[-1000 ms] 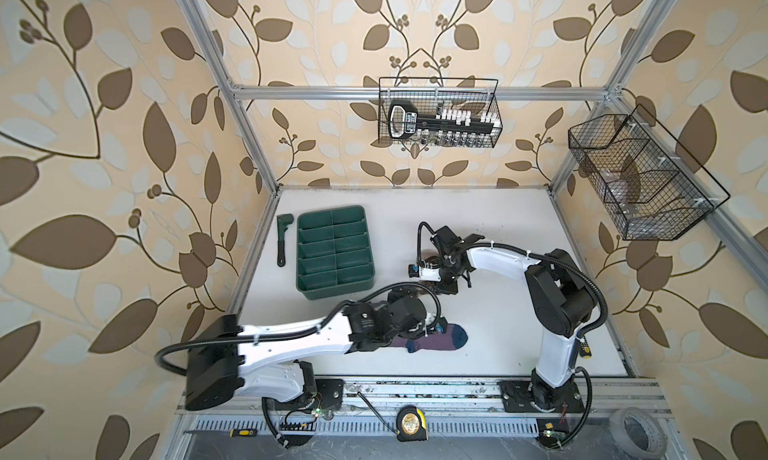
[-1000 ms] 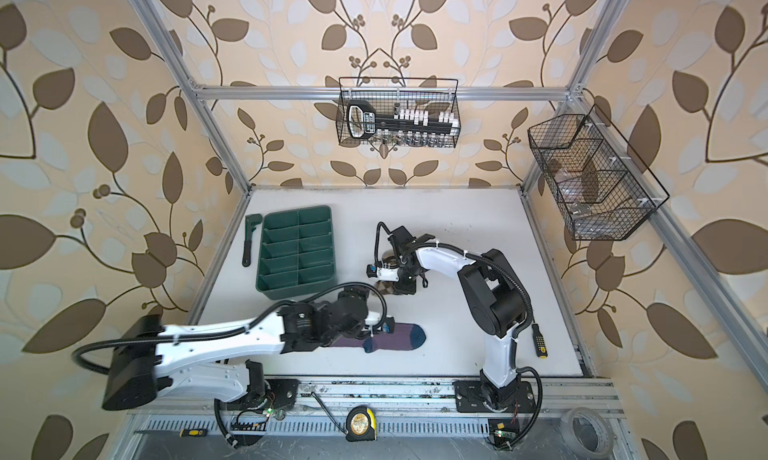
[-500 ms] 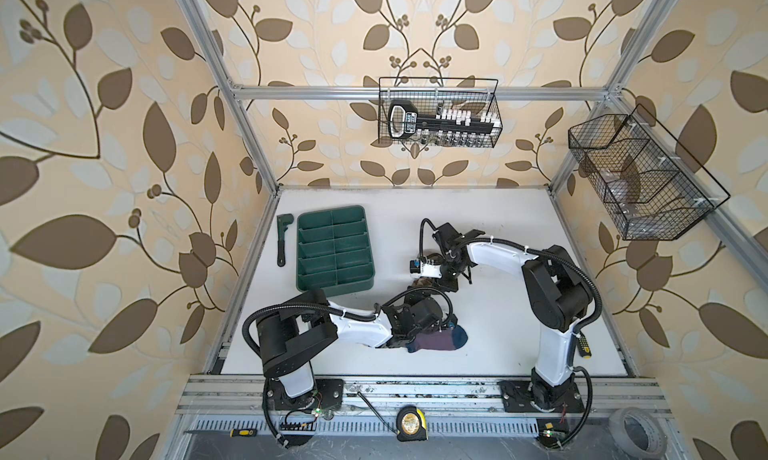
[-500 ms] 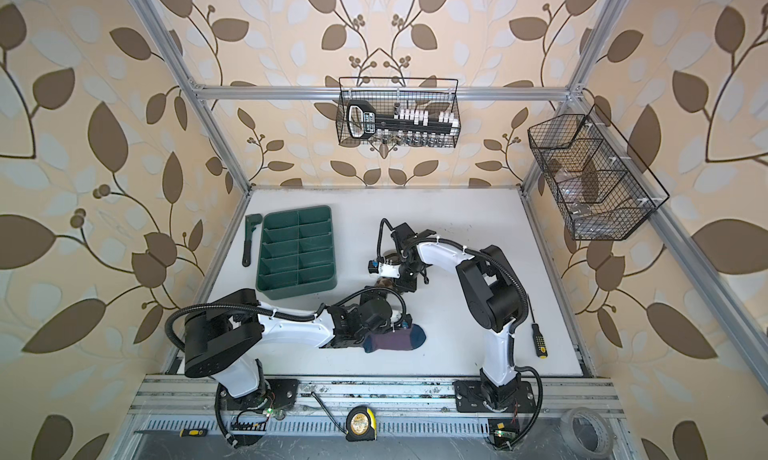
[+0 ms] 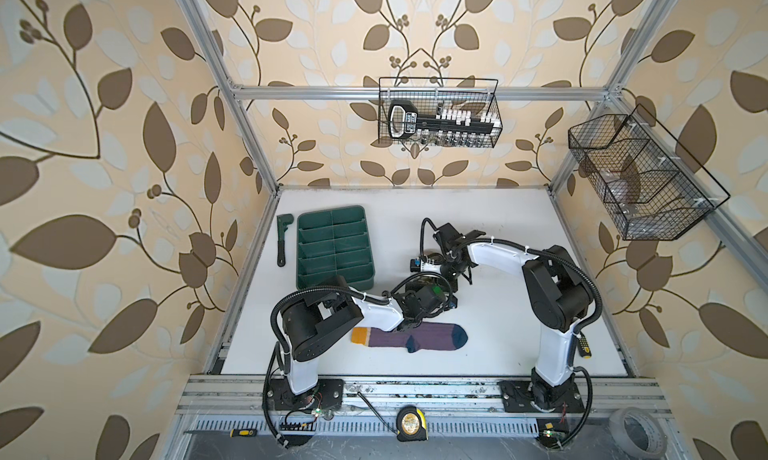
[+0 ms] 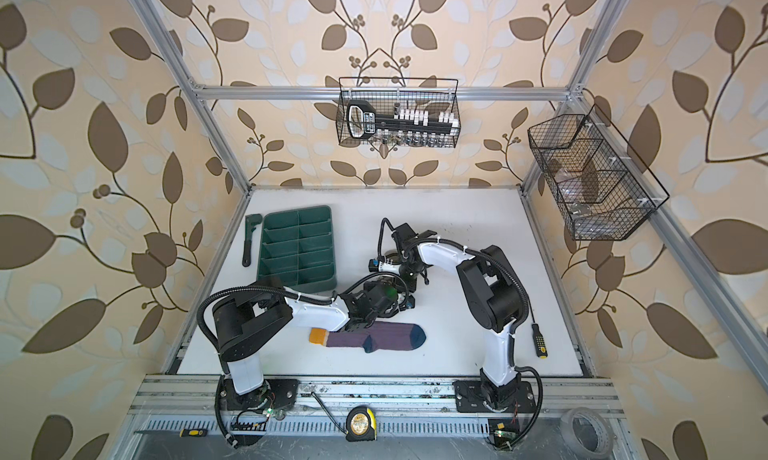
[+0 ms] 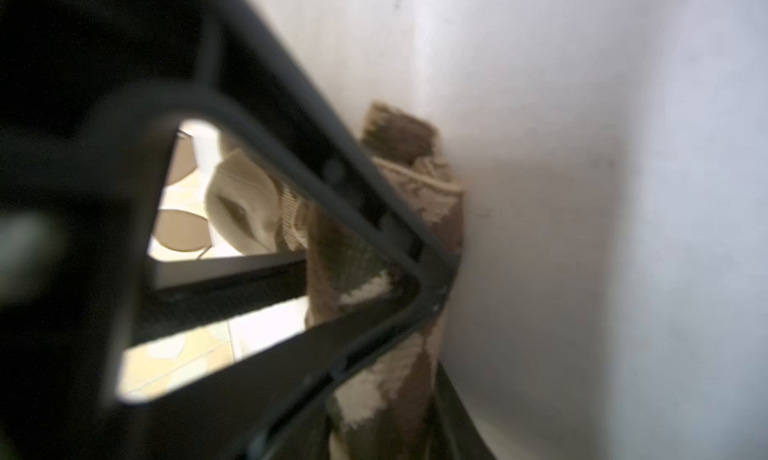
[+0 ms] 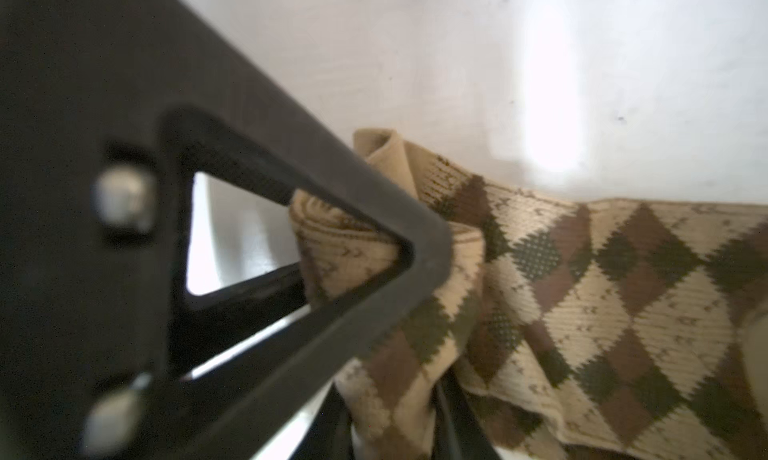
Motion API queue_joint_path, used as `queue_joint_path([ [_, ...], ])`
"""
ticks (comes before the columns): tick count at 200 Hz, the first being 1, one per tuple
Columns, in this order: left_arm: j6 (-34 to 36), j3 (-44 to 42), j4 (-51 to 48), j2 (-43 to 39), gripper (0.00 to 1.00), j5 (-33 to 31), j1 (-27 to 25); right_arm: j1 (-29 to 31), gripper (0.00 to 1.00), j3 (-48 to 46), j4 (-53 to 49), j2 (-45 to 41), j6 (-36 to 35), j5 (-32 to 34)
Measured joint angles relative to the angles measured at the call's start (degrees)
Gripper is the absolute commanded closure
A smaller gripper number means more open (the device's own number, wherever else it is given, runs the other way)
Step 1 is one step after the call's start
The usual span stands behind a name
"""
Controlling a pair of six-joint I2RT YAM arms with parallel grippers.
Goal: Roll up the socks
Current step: 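Lift the right gripper away from the argyle roll while the left gripper holds it, then lower the right gripper to grasp the rolled argyle end beside the left gripper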
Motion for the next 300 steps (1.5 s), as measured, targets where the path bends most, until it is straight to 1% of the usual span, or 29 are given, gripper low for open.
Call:
queue_joint_path([
  [6, -0.31, 1.86, -4.04, 0.00, 0.69, 2.14, 0.68, -0.33, 0.57, -0.76, 1.07, -0.48, 0.39, 0.11],
  [10, -0.44, 3.15, -6.69, 0.00, 0.69, 3.69, 1.11, -0.61, 0.53, -1.29, 1.75, -0.74, 0.44, 0.13],
  [11, -0.52, 3.39, -7.15, 0.00, 0.70, 4.00, 1.16, -0.68, 0.45, -1.38, 1.79, -0.81, 0.59, 0.17],
  [12, -0.55, 3.63, -7.67, 0.00, 0.70, 4.31, 1.22, -0.72, 0.42, -1.44, 1.86, -0.90, 0.79, 0.20],
  [13, -0.52, 4.11, -8.66, 0.00, 0.70, 4.96, 1.42, -0.81, 0.25, -1.62, 2.16, -1.03, 1.05, 0.24],
  [14, -0.52, 4.35, -9.11, 0.00, 0.70, 5.25, 1.51, -0.87, 0.13, -1.73, 2.32, -1.09, 1.09, 0.26],
  [15, -0.55, 4.81, -10.01, 0.00, 0.70, 5.81, 1.60, -1.01, 0.06, -1.90, 2.51, -1.18, 1.03, 0.28],
  [17, -0.79, 5.49, -11.34, 0.00, 0.71, 6.82, 1.81, -1.14, 0.01, -2.10, 2.64, -1.31, 1.07, 0.28],
  [20, -0.83, 6.40, -13.20, 0.00, 0.72, 8.28, 2.21, -1.42, 0.00, -2.60, 3.23, -1.75, 1.97, 0.59],
  [38, -1.57, 10.45, -22.84, 0.00, 0.76, 16.04, 3.78, -2.89, 0.00, -4.90, 7.17, -3.96, 3.52, 2.27],
  [60, -3.10, 13.40, -29.29, 0.26, 0.79, 21.62, 5.25, -3.63, 0.00, -8.26, 11.37, -8.33, 6.58, 4.50],
  [71, -3.56, 14.67, -31.28, 0.72, 0.80, 23.34, 5.86, -3.61, 0.00, -10.36, 13.68, -10.93, 8.13, 6.27],
  [97, -5.86, 16.87, -34.03, 1.77, 0.82, 26.95, 7.37, -4.17, 0.00, -16.41, 19.85, -19.54, 12.87, 13.55],
  [122, -9.14, 19.76, -35.93, 3.56, 0.83, 29.55, 9.16, -6.93, 0.00, -22.29, 24.33, -29.38, 18.05, 18.69],
  [143, -10.67, 22.60, -37.29, 5.38, 0.82, 31.04, 10.51, -10.43, 0.00, -27.15, 29.16, -37.97, 22.60, 20.37],
  [168, -11.30, 26.32, -41.18, 7.52, 0.82, 33.09, 11.23, -14.56, 0.00, -34.42, 37.92, -50.90, 28.83, 21.18],
  [187, -11.96, 30.77, -45.79, 10.16, 0.82, 35.23, 12.22, -15.34, 0.00, -38.66, 44.28, -59.19, 32.48, 21.35],
  [204, -12.52, 35.15, -50.10, 12.81, 0.82, 38.42, 13.53, -15.34, 0.00, -39.95, 47.15, -62.84, 33.14, 19.43],
  [218, -12.90, 38.29, -53.42, 14.91, 0.82, 41.66, 14.86, -14.69, 0.01, -39.95, 47.58, -63.93, 31.21, 16.22],
  [231, -13.20, 40.70, -56.08, 16.61, 0.81, 44.35, 15.87, -11.87, 0.02, -39.93, 46.49, -64.15, 27.19, 13.84],
  [243, -13.62, 42.47, -58.10, 17.88, 0.81, 46.77, 16.74, -6.51, 0.02, -39.87, 43.69, -64.13, 21.51, 12.85],
  [254, -13.79, 43.60, -59.47, 18.82, 0.80, 48.70, 17.40, 0.24, 0.02, -39.87, 40.57, -64.11, 15.04, 12.55],
  [260, -13.92, 44.15, -60.11, 19.30, 0.80, 49.79, 17.77, 4.15, 0.03, -39.89, 38.75, -64.02, 11.37, 13.03],
  [276, -14.12, 45.24, -61.57, 20.35, 0.80, 52.13, 18.75, 13.27, 0.08, -39.93, 35.10, -62.49, 2.36, 16.35],
  [288, -14.25, 45.81, -62.36, 20.98, 0.80, 53.42, 19.10, 16.96, 0.14, -39.93, 33.57, -59.54, -2.64, 19.65],
  [300, -14.45, 46.23, -62.95, 21.42, 0.79, 54.45, 19.50, 18.58, 0.18, -39.93, 32.48, -55.28, -6.05, 22.75],
])
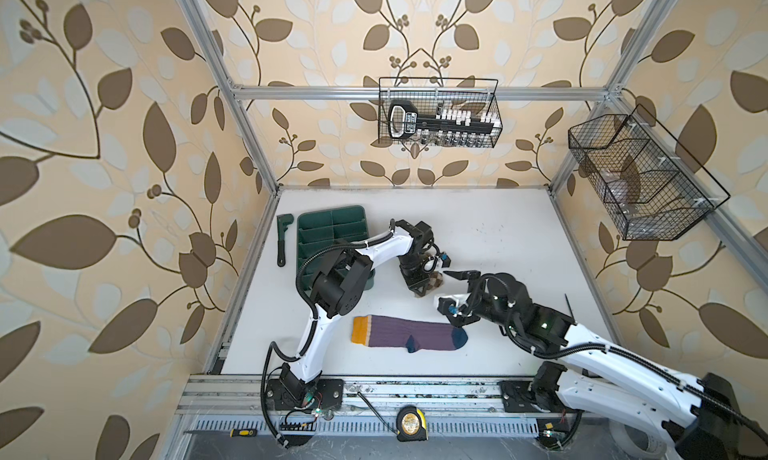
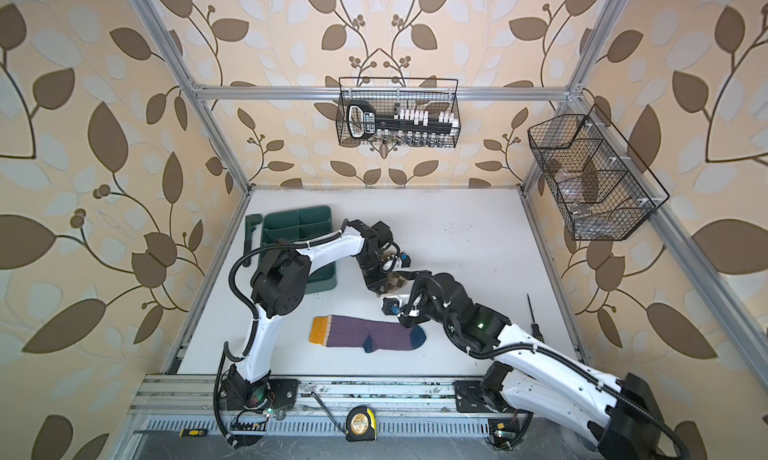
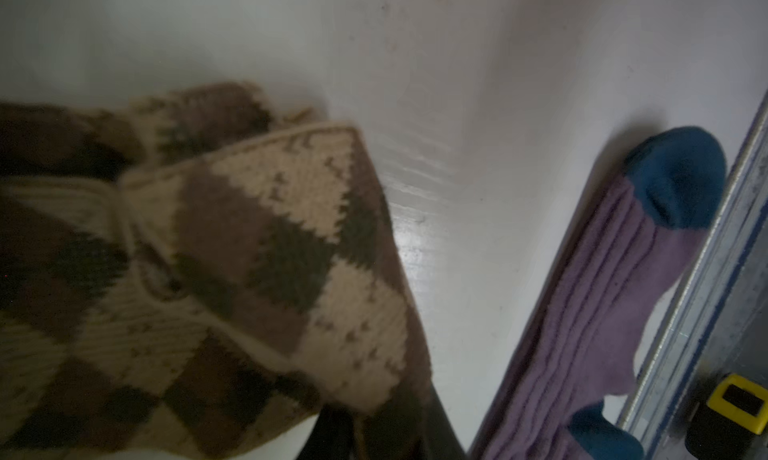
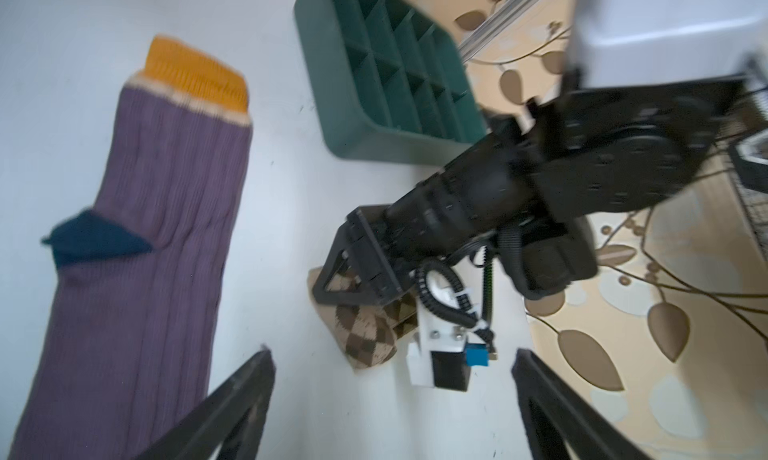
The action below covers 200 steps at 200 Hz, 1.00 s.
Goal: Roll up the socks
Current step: 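Lower the right gripper to grasp the rolled argyle end beside the left gripper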
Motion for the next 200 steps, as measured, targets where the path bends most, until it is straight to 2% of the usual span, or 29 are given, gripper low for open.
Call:
queue_joint_path([
  [29, -0.76, 0.11, -0.61, 0.31, 0.79, 1.09, 0.37, 2.05, 0.25, 1.03, -2.21, 12.92, -4.09, 5.70],
  [59, -1.03, 0.00, -0.63, 0.31, 0.79, 1.25, 0.37, 1.81, 0.27, 4.22, 0.74, 23.43, -6.75, 9.14],
  [112, -1.20, -0.98, -0.46, 0.31, 0.78, 1.51, 0.35, -2.27, 0.31, 6.51, 9.79, 32.13, -10.05, 10.45],
  [135, -1.62, -0.98, -0.42, 0.31, 0.78, 1.62, 0.37, -3.74, 0.36, 7.45, 11.15, 35.17, -11.39, 10.21],
  [171, -2.10, -0.98, -0.35, 0.31, 0.77, 1.68, 0.37, -4.26, 0.66, 9.68, 11.54, 38.29, -13.00, 10.36],
  [189, -2.49, -1.09, -0.48, 0.20, 0.64, 1.81, 0.37, -4.31, 0.80, 10.95, 10.21, 38.86, -13.05, 10.49],
  [200, -2.16, -1.57, -0.24, -0.37, 0.61, 1.33, 0.42, -4.26, 0.86, 11.23, 8.92, 38.93, -13.42, 10.05],
])
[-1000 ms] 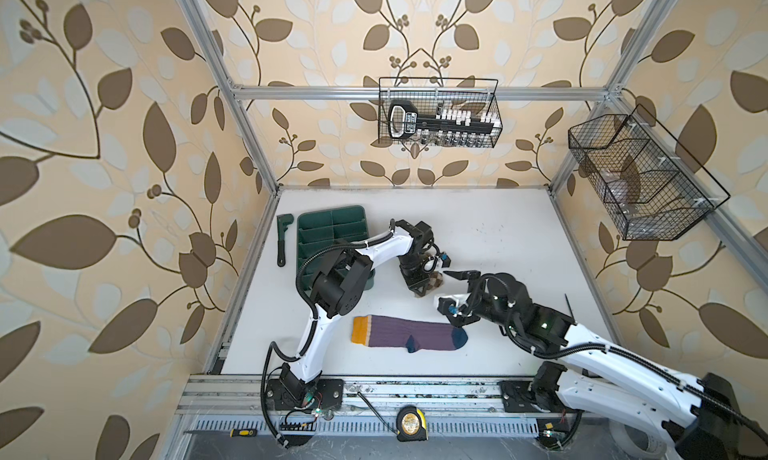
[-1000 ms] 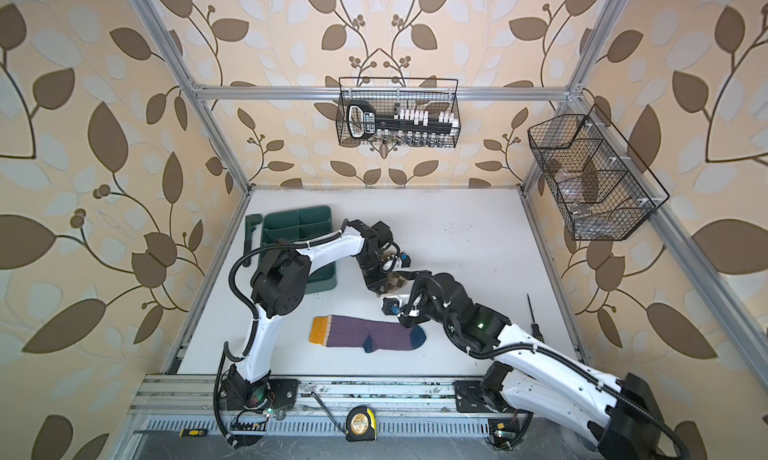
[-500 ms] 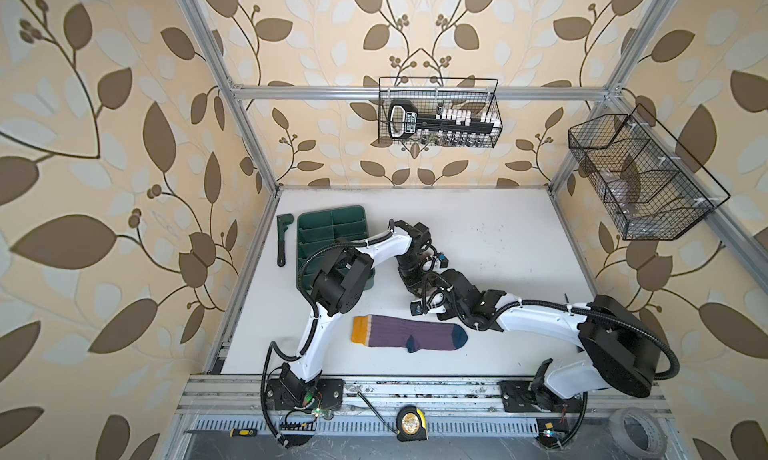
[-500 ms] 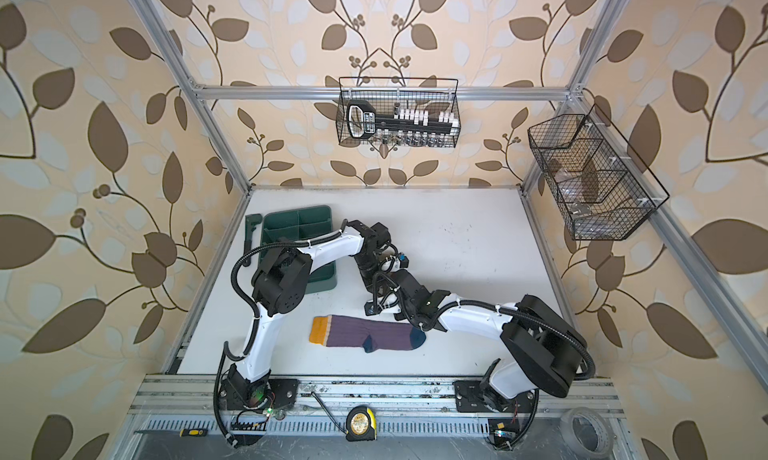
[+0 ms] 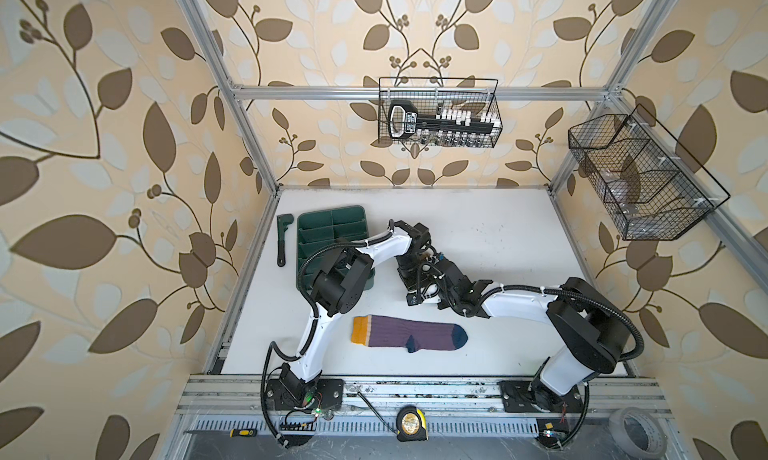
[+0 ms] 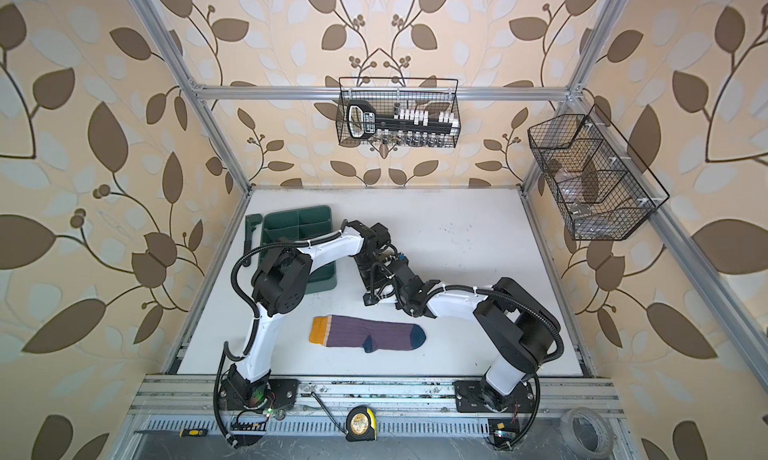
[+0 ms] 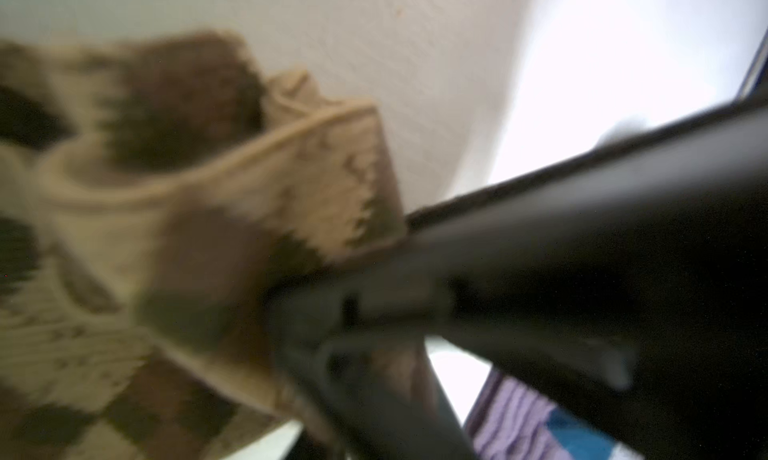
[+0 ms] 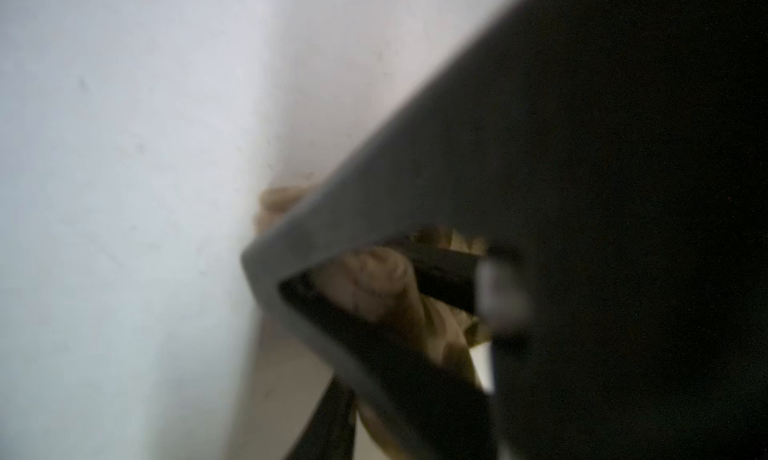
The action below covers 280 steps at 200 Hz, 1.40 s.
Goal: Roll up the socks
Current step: 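Lower the right gripper to grasp the rolled argyle end beside the left gripper, then roll the argyle end over with the right gripper while the left gripper regrips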
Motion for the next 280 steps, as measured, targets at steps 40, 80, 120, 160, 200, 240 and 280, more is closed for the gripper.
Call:
queue_joint_path([
  [40, -2.27, -6.45, 8.02, -5.57, 0.42, -8.04, 0.26, 0.07, 0.89, 1.55, -2.73, 1.05, 1.92, -0.98],
  [80, -5.14, -16.63, 18.67, -15.93, 0.41, -20.33, 0.26, -1.68, 0.92, 5.66, -9.94, 1.62, 7.80, -4.98],
  [120, -8.39, -26.43, 28.74, -35.98, 0.33, -37.88, 0.33, -4.98, 0.90, 12.28, -21.77, 3.37, 13.90, -11.39],
  [160, -8.20, -35.85, 34.60, -66.60, 0.19, -39.23, 0.66, -7.28, 0.91, 22.86, -34.21, 9.75, 17.38, -17.22],
  [200, -2.23, -38.77, 31.67, -78.95, 0.15, -34.32, -7.63, -8.68, 0.87, 31.32, -42.42, 15.65, 18.67, -22.34],
  [240, 7.04, -45.57, 33.33, -66.75, 0.13, -46.16, -24.26, -10.01, 0.84, 37.81, -47.19, 20.48, 19.30, -27.43],
  [280, 13.70, -49.20, 40.85, -46.73, 0.18, -52.94, -26.03, -10.73, 0.82, 41.05, -50.38, 22.67, 19.21, -29.66],
])
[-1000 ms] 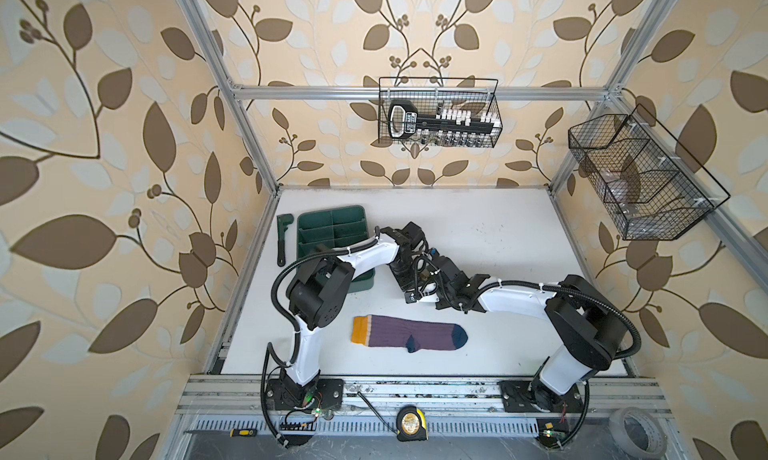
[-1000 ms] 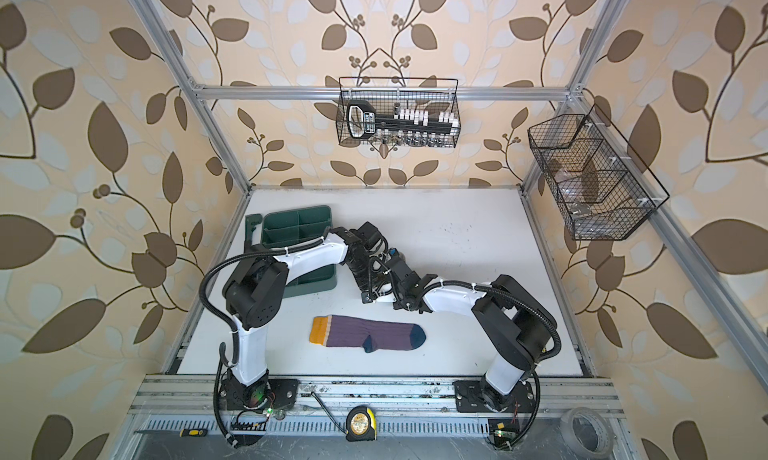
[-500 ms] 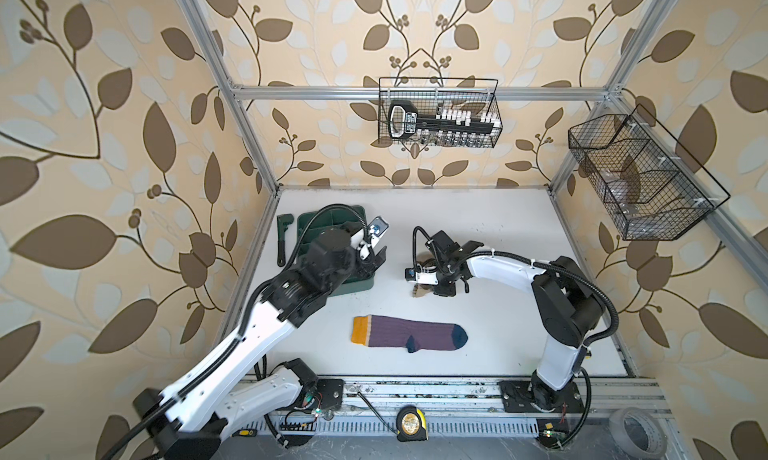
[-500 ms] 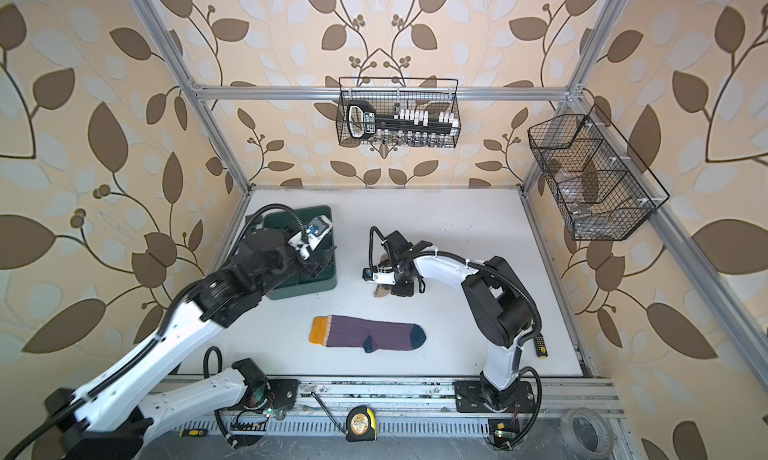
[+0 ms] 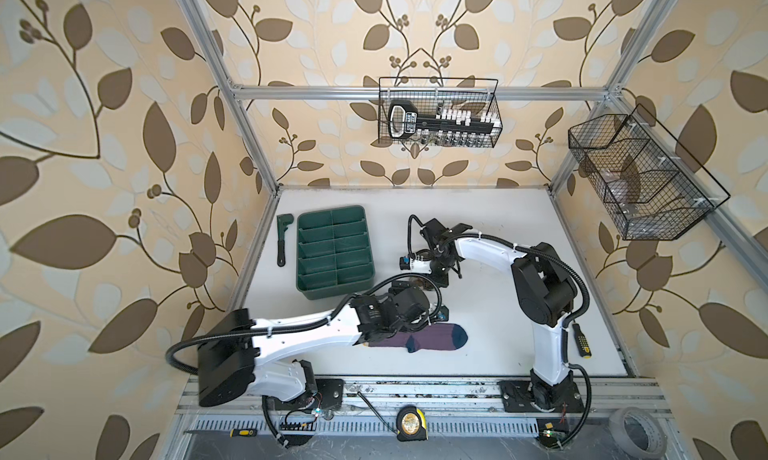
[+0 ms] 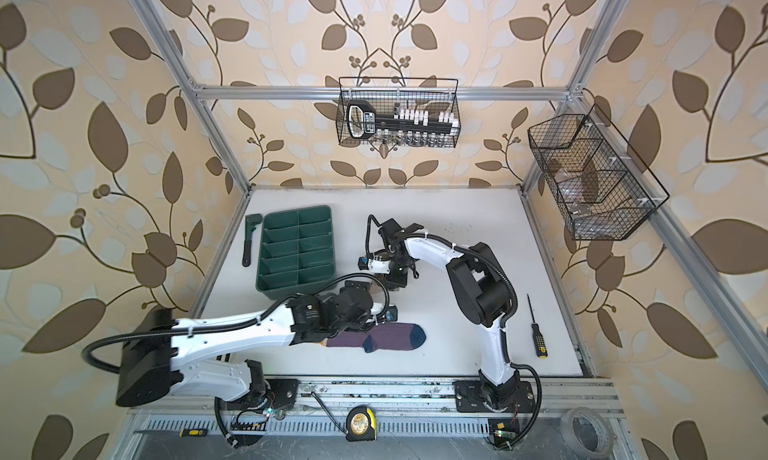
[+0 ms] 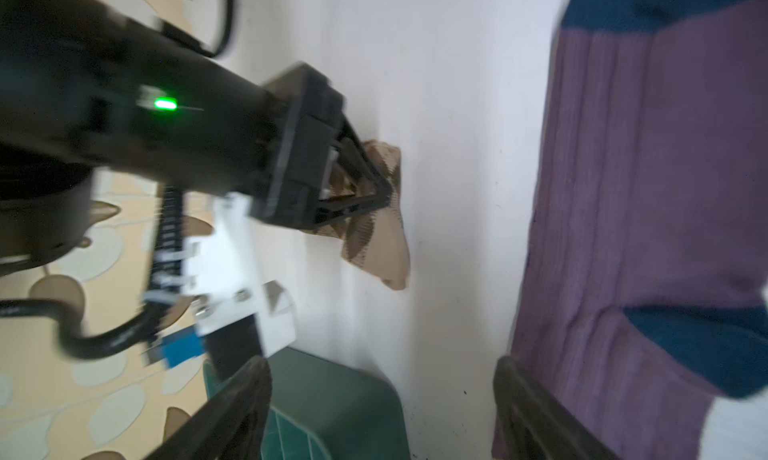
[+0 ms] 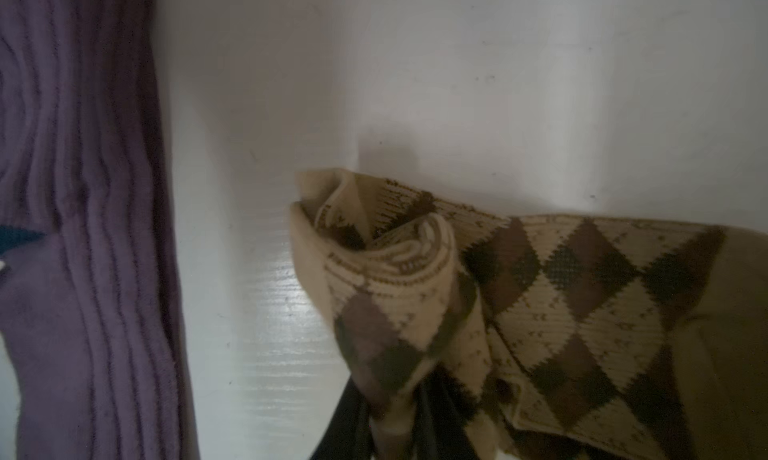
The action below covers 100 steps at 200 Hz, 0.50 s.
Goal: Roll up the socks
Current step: 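Roll the argyle end over with the right gripper while the left gripper regrips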
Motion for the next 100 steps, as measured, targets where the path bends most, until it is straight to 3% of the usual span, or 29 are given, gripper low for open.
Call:
queue_joint_path([
  [65, 3.39, 0.92, 15.30, 14.99, 0.27, -2.12, 5.86, -0.44, 0.82, 0.31, -0.66, 0.52, -0.90, -2.89],
  [100, 2.23, 2.97, 17.03, 20.24, 0.47, -0.26, 8.44, -0.59, 0.79, -0.26, -0.44, 0.50, -1.66, -5.09],
])
